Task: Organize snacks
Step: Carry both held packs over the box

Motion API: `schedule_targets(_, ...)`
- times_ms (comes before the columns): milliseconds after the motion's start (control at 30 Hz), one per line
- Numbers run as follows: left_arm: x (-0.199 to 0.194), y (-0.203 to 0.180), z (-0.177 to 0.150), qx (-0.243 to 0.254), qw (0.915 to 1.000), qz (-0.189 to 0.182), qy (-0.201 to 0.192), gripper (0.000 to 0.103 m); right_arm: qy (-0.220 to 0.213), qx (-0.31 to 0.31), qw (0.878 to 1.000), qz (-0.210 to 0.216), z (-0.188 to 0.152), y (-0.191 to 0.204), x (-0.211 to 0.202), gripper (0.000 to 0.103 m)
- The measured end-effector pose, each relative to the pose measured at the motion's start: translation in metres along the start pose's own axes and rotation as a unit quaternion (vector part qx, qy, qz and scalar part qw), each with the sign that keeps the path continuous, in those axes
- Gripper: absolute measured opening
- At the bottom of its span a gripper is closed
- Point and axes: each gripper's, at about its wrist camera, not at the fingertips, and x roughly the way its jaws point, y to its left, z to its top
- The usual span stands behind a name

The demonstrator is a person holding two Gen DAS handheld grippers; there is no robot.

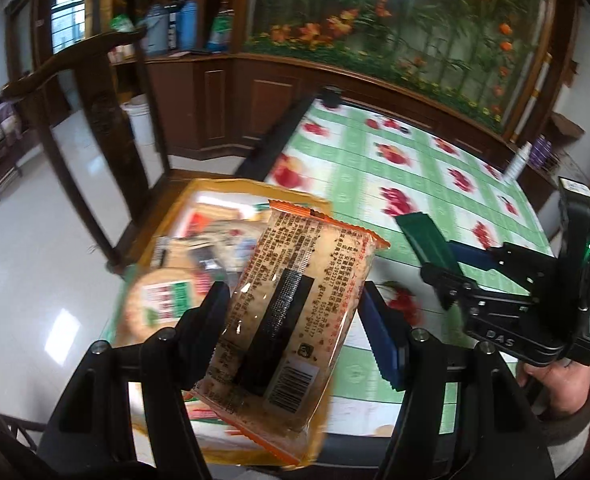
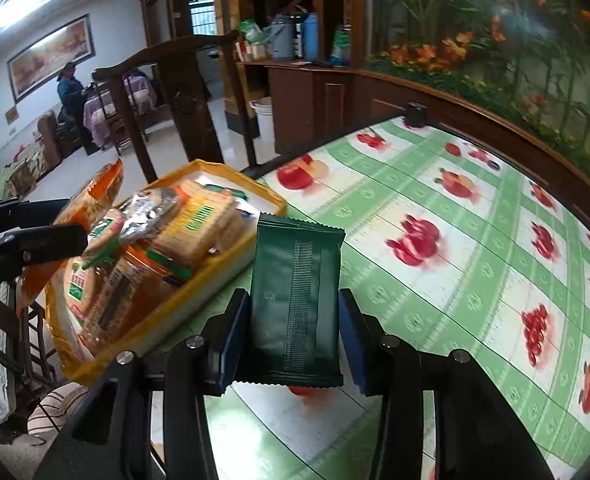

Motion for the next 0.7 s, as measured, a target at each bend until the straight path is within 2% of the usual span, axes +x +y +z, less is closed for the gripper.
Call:
schedule_targets(400,0.008,0.057,-0.017,-0.051,0.9979,0.039,0.013,0.067,0.008,-0.05,0.998,0.033,0.03,0.048,0.027,0.044)
schedule_targets(533,0.011,0.062,-0.016,-0.055,0.9974,0.046,0.009,0.067,0.012,-0.057,0.998,0.037,0.043,0.056,0.039,0.044)
schedule_targets(700,0.023,0.059,-0.017,-0.048,0.998,0.036,0.021,0.067,0.029,-0.06,0.998,0.022,0.05,0.058,0.059,0.044)
